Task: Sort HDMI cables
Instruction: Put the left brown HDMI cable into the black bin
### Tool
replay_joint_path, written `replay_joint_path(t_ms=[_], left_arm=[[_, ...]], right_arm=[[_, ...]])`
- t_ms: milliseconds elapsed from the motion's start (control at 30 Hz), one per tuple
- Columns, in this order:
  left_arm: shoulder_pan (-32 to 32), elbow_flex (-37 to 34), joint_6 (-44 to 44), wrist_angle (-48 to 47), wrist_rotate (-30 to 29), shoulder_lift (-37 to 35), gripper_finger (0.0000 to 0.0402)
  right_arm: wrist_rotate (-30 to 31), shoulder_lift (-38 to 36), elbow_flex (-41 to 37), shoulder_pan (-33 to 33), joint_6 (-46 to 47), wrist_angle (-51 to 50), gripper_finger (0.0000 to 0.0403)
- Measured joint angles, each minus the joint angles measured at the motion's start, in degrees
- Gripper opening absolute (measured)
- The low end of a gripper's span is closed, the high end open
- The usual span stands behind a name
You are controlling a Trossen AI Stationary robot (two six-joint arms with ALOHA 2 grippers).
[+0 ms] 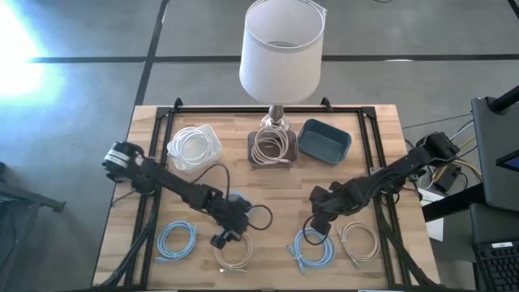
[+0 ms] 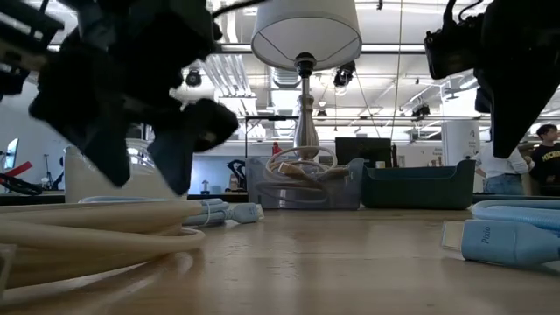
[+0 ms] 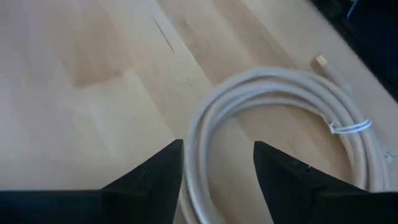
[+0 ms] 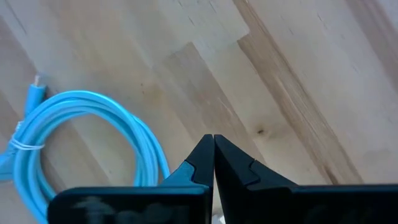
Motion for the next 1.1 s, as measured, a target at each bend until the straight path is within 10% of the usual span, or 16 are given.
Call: replay_joint_path(t_ms=[367, 667, 933, 1100], left_arm=[[1.14, 0.56, 0.22, 1.24, -1.03, 5.71, 0.0184], [1.18, 2.44, 0.37, 0.27, -8.68, 3.41, 0.0023], [1.36, 9.64, 5.19, 0.51, -26.16, -2.62, 0.0034], [2.44, 15.31, 16.67, 0.61, -55.1, -5.15, 0.0021]], right_arm=[[0.0, 1.53, -0.09, 0.0, 0.07, 0.41, 0.0009], [1.64, 4.57, -0.09, 0.0, -0.17, 3.5, 0.0009], [-0.9, 6.6, -0.09, 0.37, -2.3, 3.96, 0.0009], [-1.14, 6.43, -0.09, 0.39, -2.16, 4.28, 0.0008]])
